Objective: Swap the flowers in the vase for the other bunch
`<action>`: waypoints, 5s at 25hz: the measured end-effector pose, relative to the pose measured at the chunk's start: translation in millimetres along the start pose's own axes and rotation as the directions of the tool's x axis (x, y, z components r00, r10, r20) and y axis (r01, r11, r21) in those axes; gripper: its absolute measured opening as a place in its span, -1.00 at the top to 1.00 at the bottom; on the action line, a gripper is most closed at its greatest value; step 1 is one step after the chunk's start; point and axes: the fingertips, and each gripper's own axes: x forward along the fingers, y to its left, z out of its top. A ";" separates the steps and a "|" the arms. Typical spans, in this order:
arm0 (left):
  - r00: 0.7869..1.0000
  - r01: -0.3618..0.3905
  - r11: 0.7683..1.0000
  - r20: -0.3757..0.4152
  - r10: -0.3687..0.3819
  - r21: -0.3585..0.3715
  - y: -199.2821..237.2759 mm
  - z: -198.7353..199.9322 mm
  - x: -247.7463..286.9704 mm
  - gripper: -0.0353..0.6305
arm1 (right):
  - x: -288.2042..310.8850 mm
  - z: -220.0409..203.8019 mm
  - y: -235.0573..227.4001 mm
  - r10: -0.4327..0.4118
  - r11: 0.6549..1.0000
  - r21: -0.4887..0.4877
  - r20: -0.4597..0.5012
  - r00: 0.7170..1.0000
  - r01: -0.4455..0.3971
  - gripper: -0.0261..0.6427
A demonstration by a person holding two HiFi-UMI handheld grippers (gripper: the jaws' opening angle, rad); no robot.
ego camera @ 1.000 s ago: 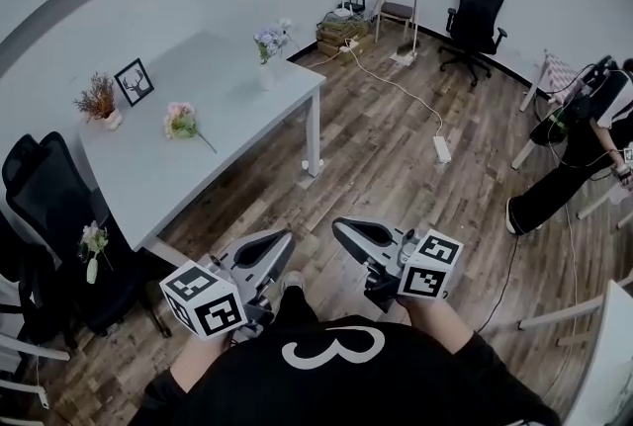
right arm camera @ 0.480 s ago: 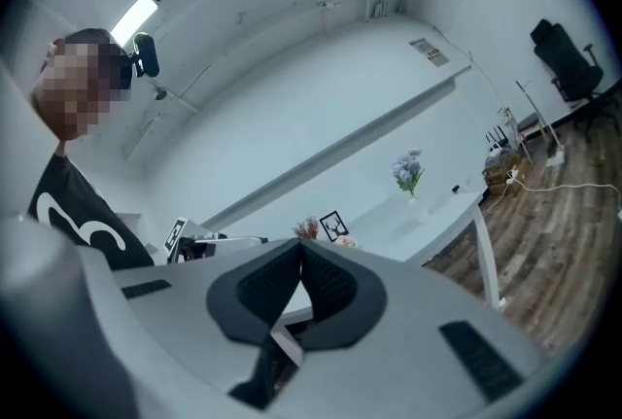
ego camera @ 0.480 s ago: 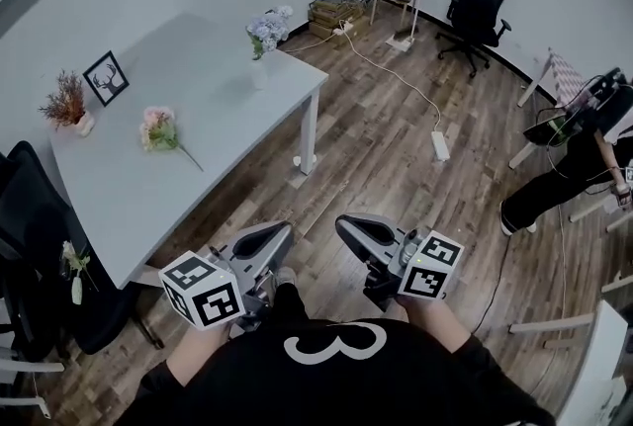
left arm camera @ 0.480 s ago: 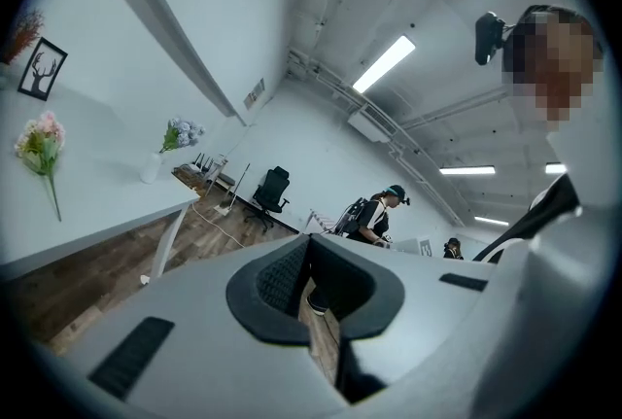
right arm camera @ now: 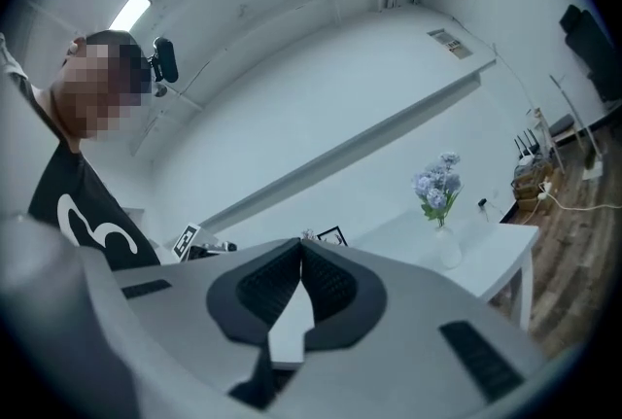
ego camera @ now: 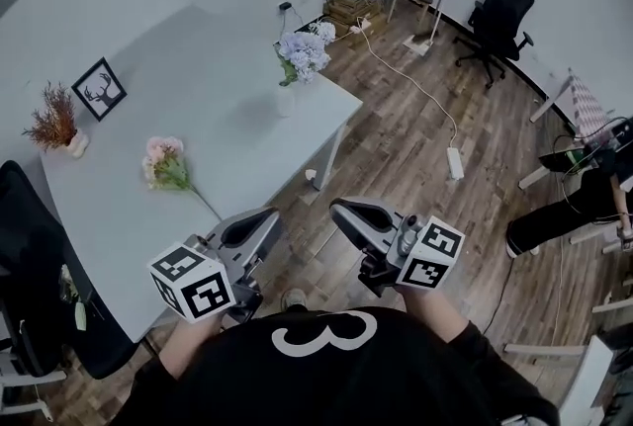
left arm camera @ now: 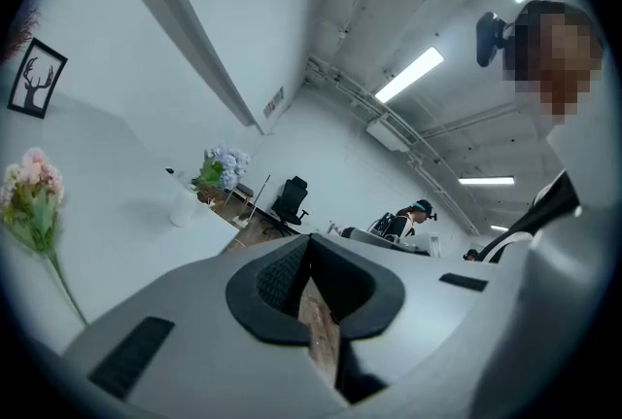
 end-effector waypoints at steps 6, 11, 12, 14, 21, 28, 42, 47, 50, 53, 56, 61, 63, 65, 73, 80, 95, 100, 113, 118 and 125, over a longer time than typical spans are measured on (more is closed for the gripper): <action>1.000 -0.008 1.000 -0.002 0.008 0.006 39.7 31.9 9.2 0.86 | 39.3 13.4 -22.7 -0.010 0.998 -0.054 0.002 1.000 0.010 0.89; 1.000 -0.021 1.000 -0.006 0.021 -0.007 58.8 38.2 16.5 0.86 | 50.4 12.9 -51.4 -0.059 0.997 -0.053 -0.013 0.998 0.058 0.89; 1.000 -0.027 1.000 -0.003 0.027 -0.010 62.9 40.7 17.3 0.86 | 53.8 13.1 -56.5 -0.065 0.996 -0.063 -0.021 0.998 0.064 0.89; 0.999 -0.037 0.999 0.000 0.037 -0.015 70.0 45.7 20.2 0.86 | 60.3 14.7 -65.1 -0.066 0.995 -0.081 -0.028 0.997 0.064 0.89; 0.995 -0.098 0.995 0.009 0.098 -0.018 101.5 66.2 43.6 0.86 | 81.8 20.1 -120.5 -0.127 0.973 -0.200 -0.068 0.990 0.111 0.89; 0.986 -0.168 0.985 -0.001 0.168 -0.047 146.3 84.2 76.2 0.86 | 102.0 23.2 -207.7 -0.195 0.957 -0.232 -0.080 0.978 0.172 0.88; 0.966 -0.256 0.955 -0.013 0.257 -0.149 209.5 92.2 116.1 0.86 | 129.1 57.1 -291.9 -0.191 0.951 -0.252 -0.034 0.981 0.177 -0.28; 0.962 -0.271 0.946 -0.018 0.272 -0.176 219.8 89.4 118.5 0.86 | 153.7 69.2 -296.6 -0.154 0.952 -0.274 -0.053 0.987 0.134 -0.53; 0.959 -0.279 0.942 -0.017 0.281 -0.187 223.0 88.6 117.0 0.86 | 163.6 69.5 -294.8 -0.127 0.954 -0.282 -0.057 0.990 0.106 -0.56; 0.956 -0.292 0.935 -0.020 0.294 -0.201 227.1 86.0 113.8 0.86 | 162.0 65.4 -297.2 -0.107 0.961 -0.260 -0.044 0.993 0.092 -0.56; 0.953 -0.301 0.926 -0.030 0.302 -0.230 231.3 78.1 110.7 0.86 | 162.1 50.9 -304.2 -0.107 0.964 -0.253 -0.071 0.992 0.086 -0.56; 0.945 -0.324 0.911 -0.042 0.324 -0.255 235.3 69.9 108.9 0.86 | 181.1 42.4 -302.3 -0.089 0.950 -0.305 -0.070 0.994 0.064 -0.56; 0.945 -0.325 0.911 -0.042 0.326 -0.254 234.7 70.3 111.3 0.86 | 190.2 39.6 -301.0 -0.078 0.941 -0.334 -0.069 0.995 0.051 -0.56; 0.944 -0.327 0.912 -0.044 0.327 -0.247 234.2 70.7 113.2 0.86 | 198.3 35.3 -300.7 -0.064 0.937 -0.347 -0.071 0.995 0.035 -0.56; 0.931 -0.363 0.896 -0.057 0.361 -0.257 239.4 68.5 111.8 0.86 | 216.1 34.7 -310.1 -0.035 0.938 -0.347 -0.070 0.997 0.008 -0.56; 0.914 -0.399 0.878 -0.039 0.403 -0.265 247.2 71.4 106.2 0.86 | 211.6 42.8 -309.1 -0.041 0.919 -0.394 -0.028 0.999 0.027 0.03; 0.874 -0.464 0.837 0.001 0.485 -0.291 263.3 80.6 104.7 0.86 | 221.1 52.7 -315.6 0.043 0.908 -0.415 -0.055 0.998 -0.062 0.77; 0.864 -0.475 0.830 0.026 0.503 -0.294 266.8 89.9 112.2 0.86 | 228.5 61.8 -313.3 0.098 0.898 -0.423 -0.067 0.993 -0.117 0.79; 0.807 -0.521 0.793 0.121 0.578 -0.316 265.7 103.8 102.9 0.86 | 249.4 122.3 -299.8 0.228 0.876 -0.421 -0.071 0.971 -0.236 0.81; 0.789 -0.521 0.792 0.175 0.589 -0.318 261.0 113.9 93.4 0.86 | 260.6 137.3 -297.7 0.242 0.883 -0.393 -0.085 0.967 -0.255 0.82; 0.774 -0.505 0.801 0.242 0.585 -0.320 254.3 119.1 76.1 0.86 | 273.3 158.8 -268.6 0.270 0.863 -0.421 -0.087 0.959 -0.281 0.83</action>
